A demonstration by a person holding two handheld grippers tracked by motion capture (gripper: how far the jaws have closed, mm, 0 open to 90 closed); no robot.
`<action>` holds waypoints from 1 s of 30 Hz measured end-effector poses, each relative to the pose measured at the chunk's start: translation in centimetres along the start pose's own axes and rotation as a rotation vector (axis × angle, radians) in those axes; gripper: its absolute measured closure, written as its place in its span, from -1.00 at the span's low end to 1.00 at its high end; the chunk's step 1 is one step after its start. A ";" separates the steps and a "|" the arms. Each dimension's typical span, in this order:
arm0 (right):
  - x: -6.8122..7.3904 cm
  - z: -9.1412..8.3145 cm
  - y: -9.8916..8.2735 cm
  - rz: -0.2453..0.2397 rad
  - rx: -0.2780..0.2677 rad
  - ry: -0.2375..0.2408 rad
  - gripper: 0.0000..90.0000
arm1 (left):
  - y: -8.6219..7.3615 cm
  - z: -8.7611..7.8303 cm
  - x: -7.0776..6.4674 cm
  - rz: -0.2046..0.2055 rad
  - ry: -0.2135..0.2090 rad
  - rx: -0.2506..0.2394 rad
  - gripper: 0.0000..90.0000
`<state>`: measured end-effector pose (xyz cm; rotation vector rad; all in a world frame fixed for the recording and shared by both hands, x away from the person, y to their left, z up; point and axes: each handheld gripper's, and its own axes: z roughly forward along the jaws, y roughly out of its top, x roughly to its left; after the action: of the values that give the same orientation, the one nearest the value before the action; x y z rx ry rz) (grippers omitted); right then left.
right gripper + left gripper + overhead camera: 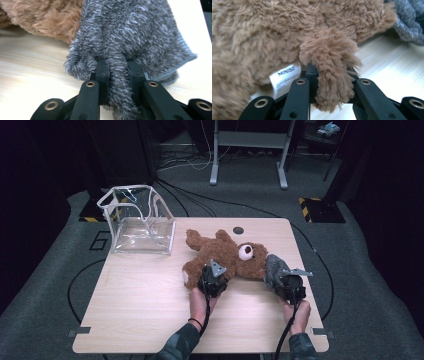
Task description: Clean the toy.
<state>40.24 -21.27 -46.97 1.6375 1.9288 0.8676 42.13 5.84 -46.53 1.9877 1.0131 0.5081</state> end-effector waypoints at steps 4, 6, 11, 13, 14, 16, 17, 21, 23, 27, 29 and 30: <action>0.6 -1.8 0.9 -0.021 -0.063 0.015 0.68 | 1.4 -0.7 0.4 -0.033 -0.009 -0.019 0.66; 0.9 -2.3 1.3 -0.023 -0.080 0.024 0.68 | 2.1 -1.0 0.4 -0.042 -0.009 -0.024 0.66; 3.7 -5.0 3.8 -0.079 -0.159 0.068 0.68 | 4.0 -1.2 0.0 -0.067 -0.013 -0.024 0.66; 6.9 -5.9 4.6 -0.144 -0.154 0.094 0.68 | 4.9 -0.8 -0.6 -0.073 -0.006 -0.009 0.65; 8.1 -6.0 4.4 -0.165 -0.153 0.106 0.68 | 5.1 -0.7 -0.7 -0.076 -0.001 -0.004 0.64; 9.1 -6.0 4.2 -0.186 -0.143 0.112 0.68 | 5.2 -0.6 -0.8 -0.077 -0.002 -0.001 0.64; 10.9 -5.4 3.6 -0.226 -0.122 0.100 0.68 | 5.3 -0.5 -0.9 -0.081 -0.003 0.004 0.64; 11.2 -3.7 3.2 -0.217 -0.085 0.089 0.68 | 5.2 -0.6 -0.7 -0.099 -0.020 0.005 0.64; 10.9 -1.9 3.1 -0.206 -0.070 0.071 0.68 | 5.1 -0.8 -0.5 -0.109 -0.033 -0.001 0.64; 9.8 -1.0 3.2 -0.198 -0.059 0.028 0.68 | 4.9 -1.2 -0.4 -0.112 -0.042 -0.007 0.64; 8.9 -0.9 3.3 -0.190 -0.061 0.003 0.68 | 5.0 -1.5 -0.6 -0.108 -0.054 -0.006 0.64; 8.5 -0.7 3.5 -0.185 -0.061 -0.006 0.68 | 5.0 -1.5 -0.6 -0.108 -0.054 -0.006 0.64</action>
<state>40.58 -12.73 -43.52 1.3999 1.9927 0.8379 43.20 4.44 -41.59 1.9193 1.0767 0.3960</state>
